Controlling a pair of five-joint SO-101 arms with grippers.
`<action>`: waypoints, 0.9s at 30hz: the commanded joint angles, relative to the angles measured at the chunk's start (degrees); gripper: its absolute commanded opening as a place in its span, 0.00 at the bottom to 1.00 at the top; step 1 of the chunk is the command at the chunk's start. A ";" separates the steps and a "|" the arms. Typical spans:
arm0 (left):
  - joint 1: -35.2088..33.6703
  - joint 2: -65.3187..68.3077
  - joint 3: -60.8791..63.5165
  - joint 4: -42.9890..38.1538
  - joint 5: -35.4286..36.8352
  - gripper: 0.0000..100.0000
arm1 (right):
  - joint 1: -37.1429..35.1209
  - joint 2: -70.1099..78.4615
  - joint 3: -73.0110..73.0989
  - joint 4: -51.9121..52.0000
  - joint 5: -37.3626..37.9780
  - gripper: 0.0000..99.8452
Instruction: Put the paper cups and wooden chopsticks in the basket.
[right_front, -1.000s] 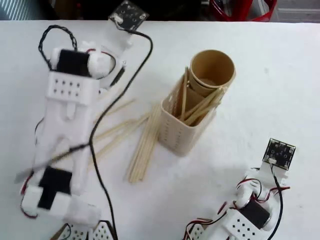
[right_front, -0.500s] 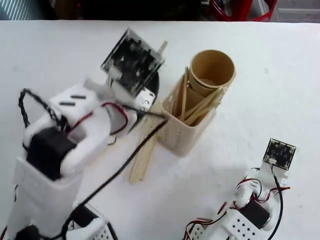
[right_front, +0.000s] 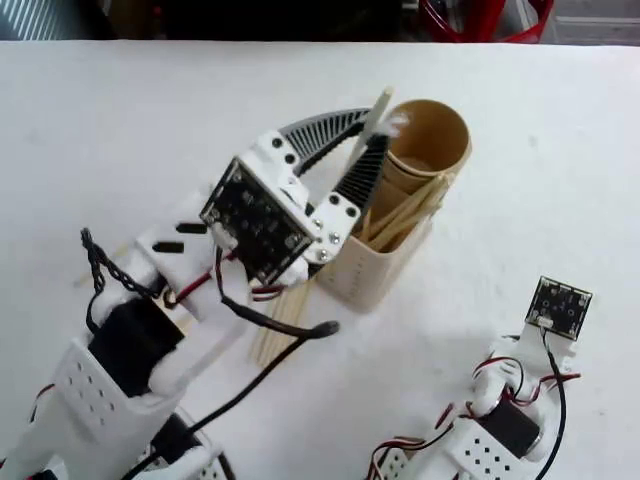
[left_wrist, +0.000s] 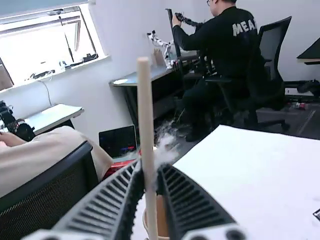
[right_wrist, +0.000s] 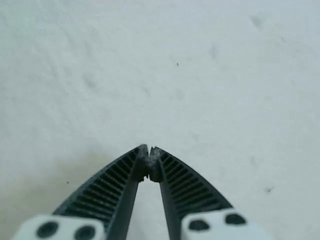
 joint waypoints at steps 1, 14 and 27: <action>1.19 3.21 0.62 -3.52 0.35 0.03 | 0.04 0.22 0.62 0.13 0.35 0.02; -3.21 10.15 2.55 -2.90 0.44 0.12 | 0.04 0.22 0.62 0.13 0.35 0.02; -38.73 11.74 12.31 3.25 -5.36 0.12 | 0.22 0.22 0.62 0.13 0.44 0.02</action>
